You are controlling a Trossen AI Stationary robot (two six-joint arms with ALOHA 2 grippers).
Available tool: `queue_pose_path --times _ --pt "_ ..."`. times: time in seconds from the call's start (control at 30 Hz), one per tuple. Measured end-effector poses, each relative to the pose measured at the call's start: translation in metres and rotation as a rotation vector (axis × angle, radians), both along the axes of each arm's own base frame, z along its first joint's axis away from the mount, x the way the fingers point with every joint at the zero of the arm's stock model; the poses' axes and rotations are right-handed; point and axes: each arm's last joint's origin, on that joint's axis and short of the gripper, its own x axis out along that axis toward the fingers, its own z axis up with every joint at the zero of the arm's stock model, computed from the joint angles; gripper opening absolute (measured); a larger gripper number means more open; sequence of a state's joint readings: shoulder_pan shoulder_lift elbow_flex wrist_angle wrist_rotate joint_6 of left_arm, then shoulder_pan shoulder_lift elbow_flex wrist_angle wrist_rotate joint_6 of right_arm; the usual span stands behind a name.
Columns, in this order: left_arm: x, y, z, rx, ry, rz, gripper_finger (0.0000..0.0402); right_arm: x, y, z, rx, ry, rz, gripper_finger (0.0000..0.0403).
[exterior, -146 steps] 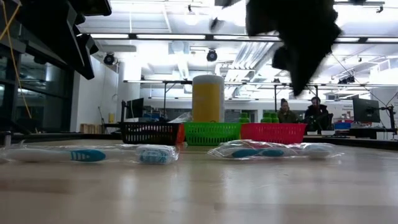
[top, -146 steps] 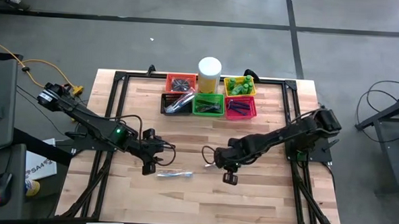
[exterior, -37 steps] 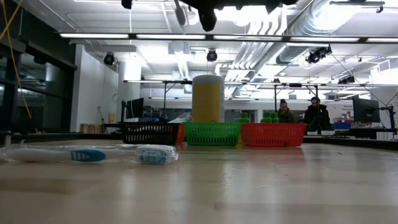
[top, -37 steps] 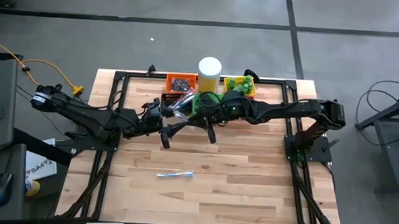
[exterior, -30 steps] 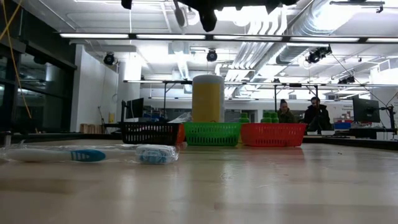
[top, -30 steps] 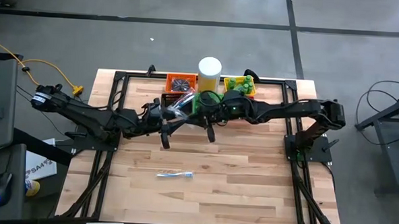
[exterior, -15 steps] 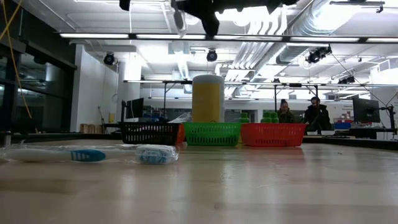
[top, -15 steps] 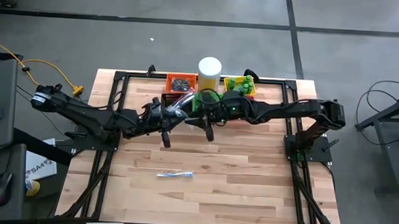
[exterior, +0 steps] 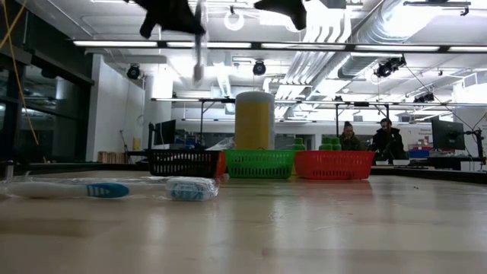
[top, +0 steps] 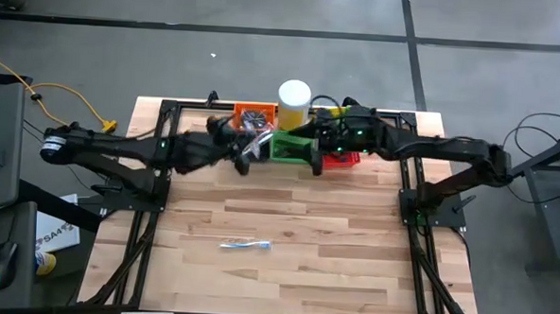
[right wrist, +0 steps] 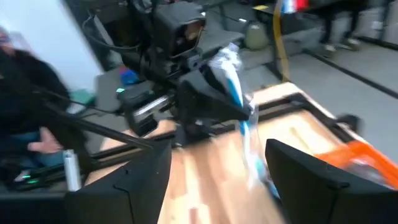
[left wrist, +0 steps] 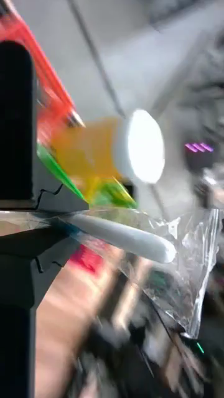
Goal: Pick & Place Travel size toiletries
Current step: Put the blue toothbrush into the black bin
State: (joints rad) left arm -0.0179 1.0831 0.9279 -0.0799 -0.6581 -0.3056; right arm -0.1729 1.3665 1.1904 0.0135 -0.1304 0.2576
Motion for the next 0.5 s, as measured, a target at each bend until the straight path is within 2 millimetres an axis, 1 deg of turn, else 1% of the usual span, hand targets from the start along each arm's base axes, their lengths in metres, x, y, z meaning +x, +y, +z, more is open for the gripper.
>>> queue_pose_path --times 0.13,0.23,0.37,0.5 --pt "0.0 0.031 0.001 -0.108 0.134 0.059 0.0019 -0.017 -0.002 0.008 -0.032 0.036 -0.077 0.0253" --pt "0.005 0.052 -0.003 -0.174 0.233 0.068 0.0019 -0.024 -0.003 0.009 -0.053 0.07 -0.12 0.0252" --pt "0.015 0.077 -0.018 -0.244 0.374 0.104 0.002 -0.027 -0.002 0.007 -0.055 0.103 -0.134 0.0252" --pt "0.029 0.098 -0.029 -0.25 0.478 0.09 0.0025 -0.027 -0.002 0.006 -0.053 0.116 -0.133 0.0252"
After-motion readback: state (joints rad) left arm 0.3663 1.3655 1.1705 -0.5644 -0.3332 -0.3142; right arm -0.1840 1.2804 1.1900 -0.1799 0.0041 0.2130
